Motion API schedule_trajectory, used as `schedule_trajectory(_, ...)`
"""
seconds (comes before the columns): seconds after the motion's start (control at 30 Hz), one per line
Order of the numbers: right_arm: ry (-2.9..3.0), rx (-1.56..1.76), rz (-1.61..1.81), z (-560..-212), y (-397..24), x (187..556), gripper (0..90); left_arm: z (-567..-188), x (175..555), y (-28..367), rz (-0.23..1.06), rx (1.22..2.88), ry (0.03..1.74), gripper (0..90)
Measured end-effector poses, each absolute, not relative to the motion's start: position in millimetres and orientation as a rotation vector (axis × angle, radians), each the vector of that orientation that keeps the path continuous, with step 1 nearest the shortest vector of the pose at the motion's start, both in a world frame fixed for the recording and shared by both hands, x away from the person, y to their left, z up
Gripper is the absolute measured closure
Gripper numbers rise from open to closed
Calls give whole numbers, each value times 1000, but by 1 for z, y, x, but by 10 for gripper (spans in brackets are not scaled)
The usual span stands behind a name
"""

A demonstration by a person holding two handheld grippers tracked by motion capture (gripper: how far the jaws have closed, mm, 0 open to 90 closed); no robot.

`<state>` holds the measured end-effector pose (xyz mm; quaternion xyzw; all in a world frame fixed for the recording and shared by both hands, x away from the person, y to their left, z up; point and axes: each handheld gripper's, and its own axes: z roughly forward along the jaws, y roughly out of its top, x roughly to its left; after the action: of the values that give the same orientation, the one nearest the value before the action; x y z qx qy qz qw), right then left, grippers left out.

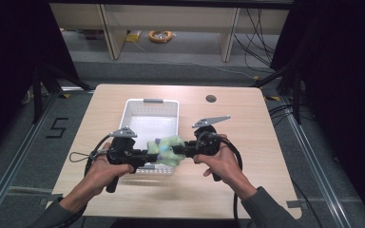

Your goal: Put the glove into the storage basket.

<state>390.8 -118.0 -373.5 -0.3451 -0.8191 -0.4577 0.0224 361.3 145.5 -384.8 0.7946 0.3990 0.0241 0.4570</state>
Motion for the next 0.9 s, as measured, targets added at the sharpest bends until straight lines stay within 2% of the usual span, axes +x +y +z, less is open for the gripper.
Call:
schedule_trajectory(0.27,-2533,-1102,-1349,-385,-87,417,727,-397,384,168,47,1958,1090,731)
schedule_trajectory(0.57,-2524,-1134,-1297,-395,-70,428,727,-408,397,178,37,1962,1144,731)
schedule_trajectory(0.9,-2569,-1175,-1180,-422,-51,444,725,-433,414,185,1,2050,1205,730)
